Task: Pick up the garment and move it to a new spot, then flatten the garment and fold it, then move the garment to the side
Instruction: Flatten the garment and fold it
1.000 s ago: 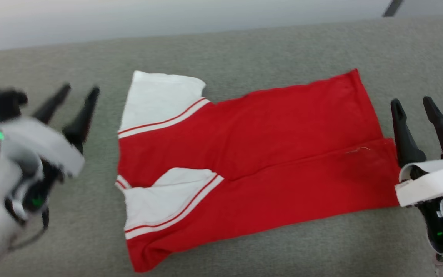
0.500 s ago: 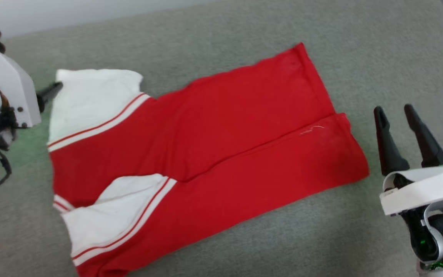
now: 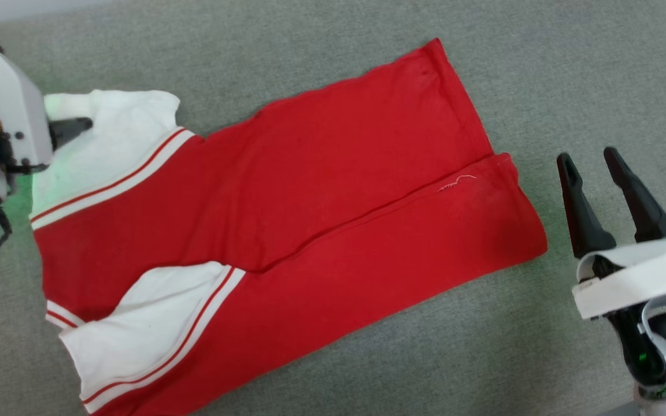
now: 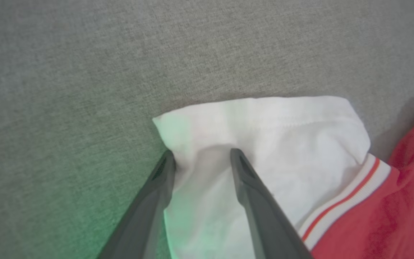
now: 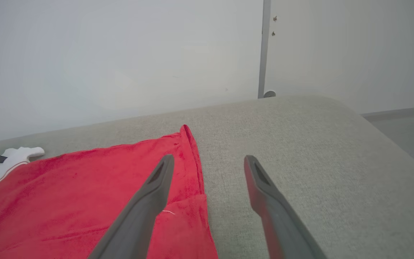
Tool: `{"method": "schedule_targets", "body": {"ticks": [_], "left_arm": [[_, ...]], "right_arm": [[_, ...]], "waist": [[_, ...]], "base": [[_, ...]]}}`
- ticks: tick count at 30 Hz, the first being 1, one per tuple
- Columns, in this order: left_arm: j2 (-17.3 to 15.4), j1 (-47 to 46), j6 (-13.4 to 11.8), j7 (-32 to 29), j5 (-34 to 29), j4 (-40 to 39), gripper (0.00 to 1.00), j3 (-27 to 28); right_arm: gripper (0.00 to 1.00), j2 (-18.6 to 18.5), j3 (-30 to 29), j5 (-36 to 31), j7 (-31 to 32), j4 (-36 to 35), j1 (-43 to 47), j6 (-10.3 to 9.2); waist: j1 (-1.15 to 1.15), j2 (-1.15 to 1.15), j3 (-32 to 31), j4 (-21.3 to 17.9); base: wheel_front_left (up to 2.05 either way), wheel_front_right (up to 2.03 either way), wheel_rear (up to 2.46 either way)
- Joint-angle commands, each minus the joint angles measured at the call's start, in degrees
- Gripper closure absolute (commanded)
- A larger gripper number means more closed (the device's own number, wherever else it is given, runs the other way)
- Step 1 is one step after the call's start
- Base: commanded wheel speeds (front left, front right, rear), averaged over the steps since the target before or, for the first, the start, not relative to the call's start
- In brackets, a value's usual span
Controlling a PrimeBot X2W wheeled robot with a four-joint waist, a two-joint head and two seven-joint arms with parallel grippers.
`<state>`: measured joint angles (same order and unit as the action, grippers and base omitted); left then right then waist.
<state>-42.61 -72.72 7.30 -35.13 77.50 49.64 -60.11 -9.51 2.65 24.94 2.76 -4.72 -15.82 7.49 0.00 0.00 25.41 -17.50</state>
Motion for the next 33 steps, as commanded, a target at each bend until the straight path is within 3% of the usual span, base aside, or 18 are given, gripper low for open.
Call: {"method": "schedule_targets", "body": {"ticks": [1,3,5,10,11,17,26,33], "left_arm": [[1.21,2.77,0.27,-1.51,0.9,-1.45,0.71,-1.34],[0.75,2.39,0.27,-0.62,0.84,-2.01,0.93,-1.55],[0.84,1.81,0.25,-0.08,0.85,-2.31,1.0,-1.77],[1.59,-0.06,0.21,1.85,0.18,-3.78,1.0,-2.63],[1.59,-0.06,0.21,1.85,0.18,-3.78,1.0,-2.63],[3.28,-2.32,0.23,3.07,0.09,-6.11,1.0,-4.18],[4.18,-6.06,0.09,4.16,0.15,-8.38,1.0,-6.88],[4.44,-6.62,0.08,5.61,0.73,-10.15,1.0,-9.33]], "right_arm": [[0.0,-1.01,1.01,0.08,0.77,-0.35,-2.0,0.0],[0.0,-2.38,2.3,0.32,2.31,-0.04,-4.43,0.0],[0.0,-3.97,4.11,0.69,4.82,0.99,-7.8,0.0],[0.0,-9.29,13.14,1.44,19.22,6.65,-19.28,0.01],[0.0,-9.29,13.14,1.44,19.22,6.65,-19.28,0.01],[0.0,-12.43,18.64,5.8,33.43,17.42,-35.79,-0.03],[0.0,-12.09,23.08,6.98,40.28,37.42,-49.9,-0.03],[0.0,-12.45,29.82,8.36,39.68,43.1,-52.19,-0.03]], "waist": [[0.0,0.0,-0.03,0.62],[0.0,0.0,0.22,1.05],[0.0,0.0,0.58,1.55],[0.0,0.0,1.79,3.45],[0.0,0.0,1.79,3.45],[0.0,0.0,3.52,6.59],[0.0,0.0,6.84,10.13],[0.0,0.0,7.79,10.92]], "base": [[0.0,0.0,0.0],[0.0,0.0,0.0],[0.0,0.0,0.0],[0.0,0.0,0.0],[0.0,0.0,0.0],[0.0,0.0,0.0],[0.0,0.0,0.0],[0.0,0.0,0.0]]}}
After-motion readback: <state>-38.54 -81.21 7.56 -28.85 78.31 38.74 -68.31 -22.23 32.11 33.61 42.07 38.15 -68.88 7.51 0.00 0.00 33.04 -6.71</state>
